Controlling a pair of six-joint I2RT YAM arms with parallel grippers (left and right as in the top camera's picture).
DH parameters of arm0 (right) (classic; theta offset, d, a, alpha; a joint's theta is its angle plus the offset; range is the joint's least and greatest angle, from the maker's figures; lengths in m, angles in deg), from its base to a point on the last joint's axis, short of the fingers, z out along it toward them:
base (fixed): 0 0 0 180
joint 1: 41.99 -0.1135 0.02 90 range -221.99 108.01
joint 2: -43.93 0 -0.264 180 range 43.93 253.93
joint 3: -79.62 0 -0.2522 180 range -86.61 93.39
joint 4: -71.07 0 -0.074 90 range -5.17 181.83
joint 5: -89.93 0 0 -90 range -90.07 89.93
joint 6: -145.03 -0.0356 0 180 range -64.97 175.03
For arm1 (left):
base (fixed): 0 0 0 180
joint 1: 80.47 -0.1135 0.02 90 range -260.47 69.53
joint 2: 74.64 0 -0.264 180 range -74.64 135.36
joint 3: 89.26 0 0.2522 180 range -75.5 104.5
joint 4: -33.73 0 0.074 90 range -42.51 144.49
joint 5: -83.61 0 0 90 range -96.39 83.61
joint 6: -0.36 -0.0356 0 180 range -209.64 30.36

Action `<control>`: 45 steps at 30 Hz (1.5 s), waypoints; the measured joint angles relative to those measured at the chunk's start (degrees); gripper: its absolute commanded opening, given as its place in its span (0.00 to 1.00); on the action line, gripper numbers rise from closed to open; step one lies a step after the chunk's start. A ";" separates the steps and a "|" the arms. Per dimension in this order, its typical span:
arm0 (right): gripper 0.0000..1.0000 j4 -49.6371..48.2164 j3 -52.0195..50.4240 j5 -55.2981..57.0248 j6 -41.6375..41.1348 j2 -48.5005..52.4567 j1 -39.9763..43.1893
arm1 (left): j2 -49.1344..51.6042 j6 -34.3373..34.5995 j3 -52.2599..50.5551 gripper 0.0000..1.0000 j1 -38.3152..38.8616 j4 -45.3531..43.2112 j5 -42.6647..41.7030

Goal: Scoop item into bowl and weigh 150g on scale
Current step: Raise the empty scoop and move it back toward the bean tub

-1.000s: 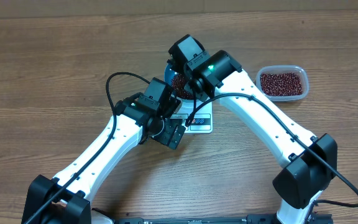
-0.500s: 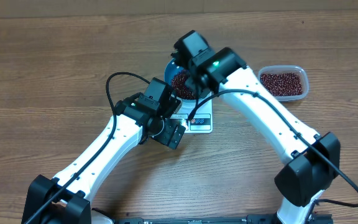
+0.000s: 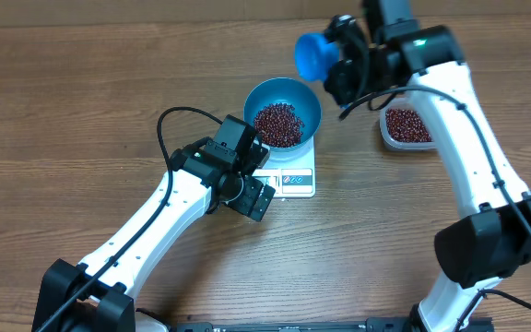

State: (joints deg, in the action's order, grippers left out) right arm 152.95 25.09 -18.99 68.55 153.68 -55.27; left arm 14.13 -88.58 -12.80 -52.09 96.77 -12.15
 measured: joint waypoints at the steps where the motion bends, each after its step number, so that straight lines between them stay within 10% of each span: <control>1: 0.04 -0.02 0.00 -1.53 0.00 0.00 1.20 | 0.00 0.00 0.00 1.00 0.00 0.00 0.00; 16: 0.04 -15.93 -4.57 -8.20 -0.24 3.15 4.57 | 0.00 0.00 0.00 1.00 0.00 0.00 0.00; 45: 0.04 -13.25 -4.94 -17.99 -1.53 10.91 4.59 | 0.00 0.00 0.00 1.00 0.00 0.00 0.02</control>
State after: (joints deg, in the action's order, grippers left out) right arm 139.70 20.15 -36.98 67.02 164.59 -50.68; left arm 14.13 -88.58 -12.80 -52.09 96.77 -12.13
